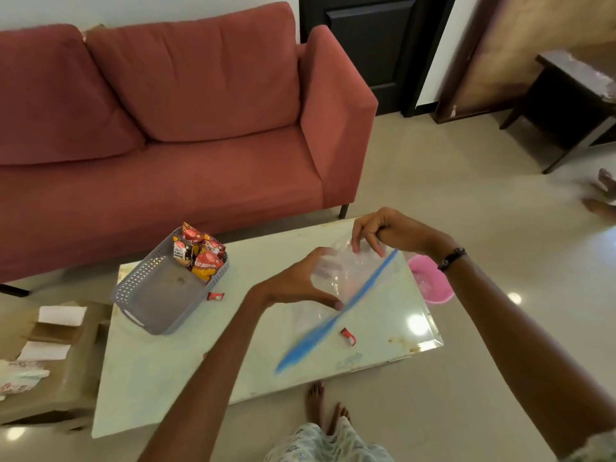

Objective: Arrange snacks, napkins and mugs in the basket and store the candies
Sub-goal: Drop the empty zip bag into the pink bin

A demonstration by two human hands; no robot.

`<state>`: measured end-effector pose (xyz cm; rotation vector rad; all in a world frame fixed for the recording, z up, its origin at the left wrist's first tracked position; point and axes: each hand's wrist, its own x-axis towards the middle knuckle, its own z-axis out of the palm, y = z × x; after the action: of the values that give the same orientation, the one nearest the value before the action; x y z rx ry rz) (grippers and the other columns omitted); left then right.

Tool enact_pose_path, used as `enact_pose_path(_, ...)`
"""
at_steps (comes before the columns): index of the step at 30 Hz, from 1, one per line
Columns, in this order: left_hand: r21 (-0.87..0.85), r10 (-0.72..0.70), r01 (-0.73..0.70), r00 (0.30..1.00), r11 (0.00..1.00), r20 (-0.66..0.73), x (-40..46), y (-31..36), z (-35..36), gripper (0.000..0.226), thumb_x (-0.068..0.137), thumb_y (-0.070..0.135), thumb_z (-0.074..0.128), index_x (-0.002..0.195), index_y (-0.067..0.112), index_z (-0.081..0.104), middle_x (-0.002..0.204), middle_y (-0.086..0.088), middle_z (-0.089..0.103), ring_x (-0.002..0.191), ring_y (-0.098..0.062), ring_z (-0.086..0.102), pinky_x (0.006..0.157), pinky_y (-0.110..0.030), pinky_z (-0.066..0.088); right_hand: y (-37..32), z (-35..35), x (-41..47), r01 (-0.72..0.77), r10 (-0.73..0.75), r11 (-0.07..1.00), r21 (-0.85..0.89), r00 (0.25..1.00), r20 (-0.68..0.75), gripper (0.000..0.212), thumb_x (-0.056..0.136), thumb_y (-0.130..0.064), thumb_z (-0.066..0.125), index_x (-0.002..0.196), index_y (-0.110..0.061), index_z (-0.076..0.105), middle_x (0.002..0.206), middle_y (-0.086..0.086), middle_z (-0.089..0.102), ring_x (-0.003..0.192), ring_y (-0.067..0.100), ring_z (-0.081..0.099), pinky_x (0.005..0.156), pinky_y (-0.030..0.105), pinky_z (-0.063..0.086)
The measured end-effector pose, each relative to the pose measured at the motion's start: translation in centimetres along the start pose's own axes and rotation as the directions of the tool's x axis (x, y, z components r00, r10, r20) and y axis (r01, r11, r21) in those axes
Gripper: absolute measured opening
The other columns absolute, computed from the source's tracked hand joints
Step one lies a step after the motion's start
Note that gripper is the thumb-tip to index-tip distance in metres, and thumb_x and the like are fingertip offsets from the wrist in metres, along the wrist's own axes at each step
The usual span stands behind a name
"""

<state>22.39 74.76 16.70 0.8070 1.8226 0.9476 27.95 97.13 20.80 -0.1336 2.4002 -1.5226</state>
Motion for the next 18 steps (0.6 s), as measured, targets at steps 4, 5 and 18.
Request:
enact_pose_path(4,-0.116,-0.002,-0.015,0.989,0.993,-0.151,2.3,-0.7,0.5,0.050,0.064,0.027,0.085,0.106,0.020,0.059,0.098,0.002,0.073,0.080,-0.014,0.063,0.081,-0.030,0.052,1.1,0.6,1.0,0.041,-0.005,0.987,0.158,0.974,-0.224,0.039,0.082,0.019,0.042,0.081,-0.006,0.071,0.107,0.003,0.069,0.102,0.016,0.063,0.089,0.028,0.049)
enact_pose_path(5,-0.171,-0.018,-0.012,0.985,0.985,-0.172,2.7,-1.0,0.4,0.041,0.065,0.025,0.085,0.099,0.020,0.063,0.095,0.000,0.073,0.083,-0.014,0.065,0.081,-0.029,0.052,1.8,0.8,1.0,0.078,-0.009,0.970,0.232,0.958,-0.285,0.026,0.089,0.004,0.049,0.103,-0.007,0.068,0.118,0.004,0.065,0.112,0.018,0.061,0.095,0.031,0.047)
enact_pose_path(18,-0.587,-0.206,0.049,0.957,0.808,-0.204,9.6,-1.2,2.3,0.028,0.087,0.014,0.058,0.115,0.019,0.058,0.096,0.000,0.066,0.069,-0.009,0.063,0.062,-0.023,0.052,10.6,6.0,-2.0,-0.055,0.315,0.092,0.994,0.949,0.024,0.078,0.083,-0.072,0.031,0.144,-0.024,0.035,0.147,0.003,0.043,0.128,0.044,0.045,0.102,0.065,0.036)
